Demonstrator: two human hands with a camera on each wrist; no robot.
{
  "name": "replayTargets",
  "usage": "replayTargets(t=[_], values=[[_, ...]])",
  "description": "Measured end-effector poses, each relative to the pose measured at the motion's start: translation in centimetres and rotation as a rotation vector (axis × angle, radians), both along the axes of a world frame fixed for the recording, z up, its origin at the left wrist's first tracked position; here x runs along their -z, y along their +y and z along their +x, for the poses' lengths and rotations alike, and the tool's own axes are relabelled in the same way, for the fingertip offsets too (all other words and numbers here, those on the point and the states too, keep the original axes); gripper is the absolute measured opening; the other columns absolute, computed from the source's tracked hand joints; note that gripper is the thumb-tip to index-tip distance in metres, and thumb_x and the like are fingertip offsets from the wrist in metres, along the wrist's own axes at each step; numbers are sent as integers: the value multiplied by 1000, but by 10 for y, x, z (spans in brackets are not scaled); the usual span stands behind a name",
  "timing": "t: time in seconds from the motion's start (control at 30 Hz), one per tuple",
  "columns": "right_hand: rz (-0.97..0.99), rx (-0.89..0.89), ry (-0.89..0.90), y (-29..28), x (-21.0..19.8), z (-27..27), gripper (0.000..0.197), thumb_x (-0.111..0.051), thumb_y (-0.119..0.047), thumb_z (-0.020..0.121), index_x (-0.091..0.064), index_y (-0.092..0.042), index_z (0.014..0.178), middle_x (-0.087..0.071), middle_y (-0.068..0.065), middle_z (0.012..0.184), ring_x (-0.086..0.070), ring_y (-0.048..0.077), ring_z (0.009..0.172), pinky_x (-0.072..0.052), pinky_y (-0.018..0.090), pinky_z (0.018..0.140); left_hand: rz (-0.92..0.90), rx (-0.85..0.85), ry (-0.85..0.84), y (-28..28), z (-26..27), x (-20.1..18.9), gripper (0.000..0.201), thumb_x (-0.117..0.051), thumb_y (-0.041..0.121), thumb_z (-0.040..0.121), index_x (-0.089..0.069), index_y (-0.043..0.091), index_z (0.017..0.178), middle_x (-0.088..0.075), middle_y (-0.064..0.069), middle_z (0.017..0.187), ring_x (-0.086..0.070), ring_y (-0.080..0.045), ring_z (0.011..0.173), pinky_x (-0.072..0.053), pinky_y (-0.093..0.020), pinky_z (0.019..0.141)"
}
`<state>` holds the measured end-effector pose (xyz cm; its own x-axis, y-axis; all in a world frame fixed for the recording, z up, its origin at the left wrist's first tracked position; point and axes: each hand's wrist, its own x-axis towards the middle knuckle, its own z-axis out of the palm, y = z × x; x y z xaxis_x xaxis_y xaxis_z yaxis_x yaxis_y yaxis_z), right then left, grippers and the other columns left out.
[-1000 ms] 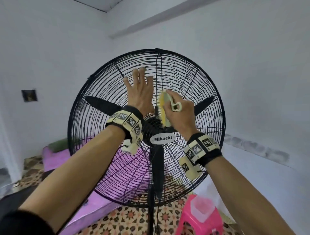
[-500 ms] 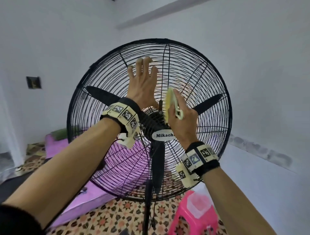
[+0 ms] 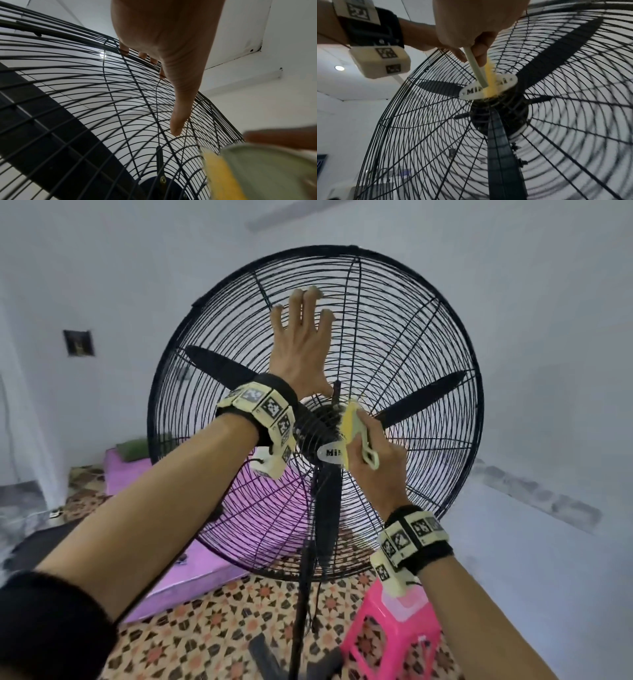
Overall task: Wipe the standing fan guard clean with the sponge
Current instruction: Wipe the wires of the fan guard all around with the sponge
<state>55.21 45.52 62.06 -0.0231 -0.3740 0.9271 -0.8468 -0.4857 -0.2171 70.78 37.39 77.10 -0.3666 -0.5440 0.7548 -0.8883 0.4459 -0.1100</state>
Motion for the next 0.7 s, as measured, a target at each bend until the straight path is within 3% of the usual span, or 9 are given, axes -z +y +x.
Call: replayTargets(t=[0.1,0.23,0.3,0.4,0.47,0.57,0.63,0.7], values=[[-94,15,-51,5,-2,-1,37,-53,-17,101,-60,0,133,-69,4,69,-44,-15,43,-35,-3,45,0,15,6,-2,2,0,117,-95,59,54,-37,13,144,-19,-17,162,-14,-40,153,-17,-64,122],[-163,-17,-133,-2,-28,4,39,-52,-17,104,-55,-3,140,-67,-5,84,-53,-16,56,-42,-3,53,-13,23,-3,0,0,2,117,-95,60,52,-38,13,143,-19,-17,163,-14,-41,153,-17,-64,122],[-110,-48,-135,-3,-11,4,39,-50,-20,104,-56,-3,138,-64,-7,74,-53,-15,49,-41,-1,47,-9,25,-9,0,0,2,118,-95,60,53,-37,13,144,-18,-17,163,-14,-40,153,-17,-64,122],[-38,-27,-70,5,24,-2,38,-51,-20,103,-58,-4,137,-66,-1,66,-52,-1,41,-42,11,36,3,16,-16,-1,0,0,117,-95,57,57,-34,14,147,-11,-18,166,-8,-41,155,-13,-64,123],[-66,17,-157,11,26,-5,37,-53,-17,103,-59,-5,137,-64,-5,64,-55,2,44,-41,11,36,14,-14,-22,-2,0,8,117,-91,53,66,-26,16,156,-3,-19,170,-1,-42,157,-6,-65,125],[-126,124,-341,10,15,-4,42,-54,-17,103,-55,-6,143,-66,-7,73,-58,-12,53,-42,2,44,-20,-26,-43,-1,1,45,112,-75,50,81,-5,26,165,16,-17,171,13,-44,157,2,-71,122],[-89,95,-285,6,18,5,48,-51,-20,104,-46,-10,150,-74,3,85,-55,-6,47,-46,9,42,-32,-22,-78,4,2,76,107,-69,52,86,0,33,165,23,-16,170,17,-46,156,5,-73,120],[-11,-4,-88,1,35,19,51,-51,-16,106,-38,-10,155,-75,9,98,-47,-2,44,-45,12,42,-13,-18,-72,5,4,94,100,-69,46,90,-4,36,165,20,-14,171,15,-45,156,3,-72,119]])
